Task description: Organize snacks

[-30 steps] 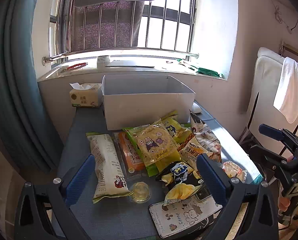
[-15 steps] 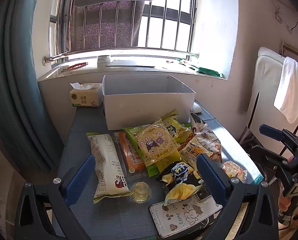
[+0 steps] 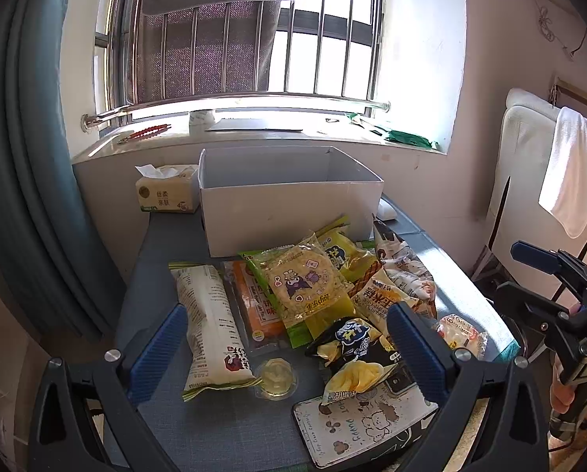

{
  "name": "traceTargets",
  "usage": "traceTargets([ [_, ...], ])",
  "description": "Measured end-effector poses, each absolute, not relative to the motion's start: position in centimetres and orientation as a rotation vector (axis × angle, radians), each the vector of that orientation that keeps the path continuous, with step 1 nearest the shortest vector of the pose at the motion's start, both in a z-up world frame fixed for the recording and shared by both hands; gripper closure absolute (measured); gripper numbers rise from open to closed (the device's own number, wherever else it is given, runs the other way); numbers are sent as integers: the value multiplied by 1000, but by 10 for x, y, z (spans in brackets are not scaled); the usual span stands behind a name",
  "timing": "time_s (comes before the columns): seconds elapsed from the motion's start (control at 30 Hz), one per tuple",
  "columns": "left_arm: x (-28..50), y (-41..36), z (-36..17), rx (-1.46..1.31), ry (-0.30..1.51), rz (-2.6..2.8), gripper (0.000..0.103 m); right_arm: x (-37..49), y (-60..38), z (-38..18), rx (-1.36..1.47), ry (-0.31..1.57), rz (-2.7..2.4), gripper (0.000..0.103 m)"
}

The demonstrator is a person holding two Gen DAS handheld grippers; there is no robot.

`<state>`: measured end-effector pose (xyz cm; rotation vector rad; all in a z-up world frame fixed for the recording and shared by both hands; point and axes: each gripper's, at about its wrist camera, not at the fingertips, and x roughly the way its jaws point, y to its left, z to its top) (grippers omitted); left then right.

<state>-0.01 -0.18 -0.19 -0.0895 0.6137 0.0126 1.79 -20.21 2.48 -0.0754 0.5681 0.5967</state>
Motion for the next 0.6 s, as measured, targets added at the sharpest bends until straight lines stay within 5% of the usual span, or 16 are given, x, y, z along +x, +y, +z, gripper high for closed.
traceTargets([
  [0.6, -2, 1, -3, -95, 616, 16, 0, 19, -203, 23, -73, 572, 597, 0],
])
